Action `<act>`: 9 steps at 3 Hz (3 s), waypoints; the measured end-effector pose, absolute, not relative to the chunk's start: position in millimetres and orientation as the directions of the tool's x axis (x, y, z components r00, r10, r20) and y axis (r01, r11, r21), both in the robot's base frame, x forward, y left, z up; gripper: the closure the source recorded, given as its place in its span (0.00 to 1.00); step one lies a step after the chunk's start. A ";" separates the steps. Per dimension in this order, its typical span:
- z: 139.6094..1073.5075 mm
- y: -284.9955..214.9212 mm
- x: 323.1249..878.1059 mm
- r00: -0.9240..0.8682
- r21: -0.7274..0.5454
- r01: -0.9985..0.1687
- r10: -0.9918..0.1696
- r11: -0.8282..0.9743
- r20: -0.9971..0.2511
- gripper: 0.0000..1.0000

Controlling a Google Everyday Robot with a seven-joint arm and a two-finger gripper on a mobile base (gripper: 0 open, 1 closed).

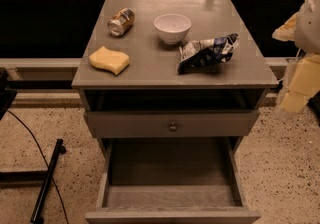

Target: Place blue chip bag into middle drawer

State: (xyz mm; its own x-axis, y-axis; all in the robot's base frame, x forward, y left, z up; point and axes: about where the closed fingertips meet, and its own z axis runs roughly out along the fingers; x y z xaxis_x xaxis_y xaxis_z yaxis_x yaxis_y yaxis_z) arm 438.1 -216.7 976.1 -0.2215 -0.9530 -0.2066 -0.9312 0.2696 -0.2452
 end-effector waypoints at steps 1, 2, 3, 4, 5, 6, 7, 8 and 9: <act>976.1 -216.7 438.1 -0.222 -0.245 -0.931 -0.953 0.270 -0.207 0.00; 966.7 -200.6 457.8 -0.150 -0.276 -0.941 -0.973 0.195 -0.178 0.00; 938.4 -181.9 497.4 -0.052 -0.311 -0.945 -0.985 0.101 -0.164 0.00; 915.8 -163.7 540.1 0.030 -0.354 -0.935 -0.985 0.033 -0.170 0.00; 905.6 -152.6 574.6 0.069 -0.391 -0.920 -0.983 0.004 -0.172 0.00; 905.2 -149.9 599.1 0.081 -0.415 -0.910 -0.979 0.004 -0.187 0.00; 894.5 -165.6 633.4 0.035 -0.421 -0.905 -0.977 0.059 -0.212 0.02; 892.8 -170.0 647.5 0.023 -0.435 -0.897 -0.976 0.074 -0.215 0.24; 892.6 -165.4 644.1 0.035 -0.435 -0.897 -0.968 0.080 -0.249 0.47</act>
Offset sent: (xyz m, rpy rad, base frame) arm 0.0591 0.0463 -0.0327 -0.1049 -0.0544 0.2092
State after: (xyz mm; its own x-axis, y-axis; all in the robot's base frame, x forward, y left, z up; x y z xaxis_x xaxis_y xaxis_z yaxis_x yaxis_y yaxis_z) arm 644.1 -165.4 892.6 0.0346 -0.9678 -0.2494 -0.8968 0.0801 -0.4351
